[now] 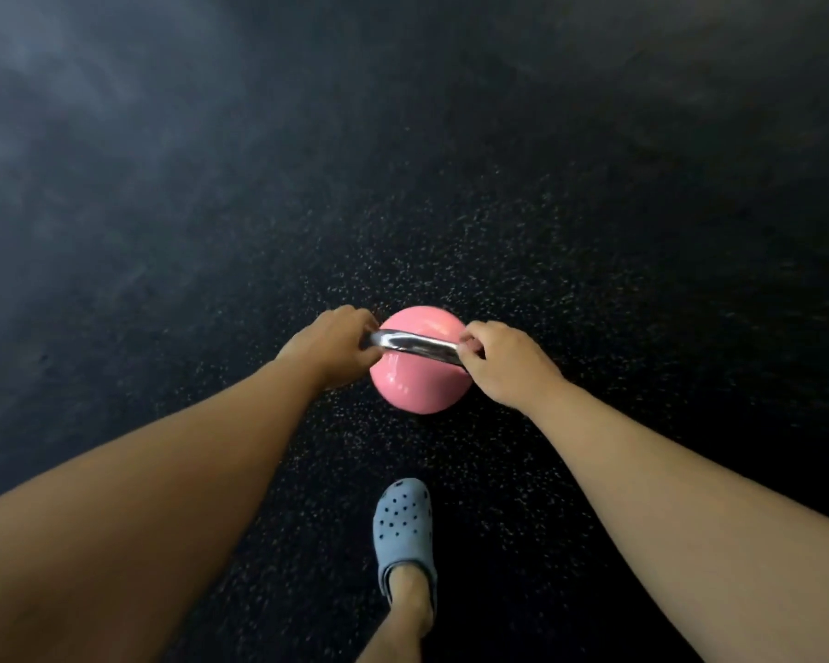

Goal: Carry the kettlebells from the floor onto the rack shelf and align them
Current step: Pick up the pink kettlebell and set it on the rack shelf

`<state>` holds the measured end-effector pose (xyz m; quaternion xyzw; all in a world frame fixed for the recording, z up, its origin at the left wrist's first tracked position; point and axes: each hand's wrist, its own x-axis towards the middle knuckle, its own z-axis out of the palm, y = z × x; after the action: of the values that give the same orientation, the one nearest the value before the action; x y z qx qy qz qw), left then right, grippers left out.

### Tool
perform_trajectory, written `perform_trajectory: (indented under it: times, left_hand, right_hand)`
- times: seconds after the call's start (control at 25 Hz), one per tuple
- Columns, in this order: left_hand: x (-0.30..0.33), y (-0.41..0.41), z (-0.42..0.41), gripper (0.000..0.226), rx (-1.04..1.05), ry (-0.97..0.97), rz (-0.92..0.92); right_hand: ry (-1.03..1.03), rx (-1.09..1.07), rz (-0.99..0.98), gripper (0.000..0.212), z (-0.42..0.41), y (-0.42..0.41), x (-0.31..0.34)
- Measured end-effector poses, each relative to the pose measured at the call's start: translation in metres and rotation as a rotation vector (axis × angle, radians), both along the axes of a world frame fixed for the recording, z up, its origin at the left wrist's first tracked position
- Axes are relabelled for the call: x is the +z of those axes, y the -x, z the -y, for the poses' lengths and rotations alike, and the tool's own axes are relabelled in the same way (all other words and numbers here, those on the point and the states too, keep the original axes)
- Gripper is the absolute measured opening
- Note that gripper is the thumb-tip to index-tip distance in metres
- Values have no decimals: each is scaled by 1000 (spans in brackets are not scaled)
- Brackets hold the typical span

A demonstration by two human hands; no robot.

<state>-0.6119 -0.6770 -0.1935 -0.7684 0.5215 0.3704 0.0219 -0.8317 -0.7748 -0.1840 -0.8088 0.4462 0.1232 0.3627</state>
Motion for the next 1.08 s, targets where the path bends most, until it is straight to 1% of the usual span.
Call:
perform_trajectory:
  times: [0.12, 0.2, 0.24, 0.28, 0.4, 0.44, 0.48, 0.56, 0.64, 0.76, 0.84, 0.96, 1.08]
  left_hand:
    - [-44, -5, 10, 49, -35, 37, -32]
    - [-71, -1, 24, 44, -86, 33, -98]
    - [-82, 2, 28, 43, -113, 18, -138]
    - [-92, 4, 33, 43, -124, 4, -176]
    - [-107, 6, 44, 48, -136, 12, -205]
    - [-107, 5, 46, 49, -154, 0, -193]
    - [-106, 7, 49, 50, -187, -22, -175]
    - [-100, 17, 49, 52, -273, -55, -129]
    - [-89, 38, 48, 55, -326, -41, -110]
    - [-67, 83, 58, 49, -372, -6, -147]
    - [-51, 125, 74, 46, -455, -14, -145]
    - [-26, 221, 93, 43, -685, -5, -134]
    - [-3, 337, 102, 41, -861, 8, -163]
  right_hand:
    - [-12, 3, -28, 38, -1, -25, -48]
    - [-49, 44, -30, 36, 0, -30, -79]
    - [-91, 49, -12, 33, 1, -27, -92]
    - [-133, 29, 11, 34, 3, -22, -103]
    - [-232, -38, 32, 68, 16, -13, -117]
    - [-258, -25, 23, 76, 20, -15, -117]
    - [-284, -3, 7, 78, 20, -15, -115]
    - [-312, 31, -24, 72, 16, -9, -109]
    - [-328, 0, -11, 66, 8, 10, -100]
    - [-337, -124, 45, 67, 1, 61, -79]
    - [-346, -220, 65, 63, -2, 108, -63]
    - [-306, -408, 102, 61, -17, 205, -38]
    - [-273, -580, 116, 66, -41, 315, -11]
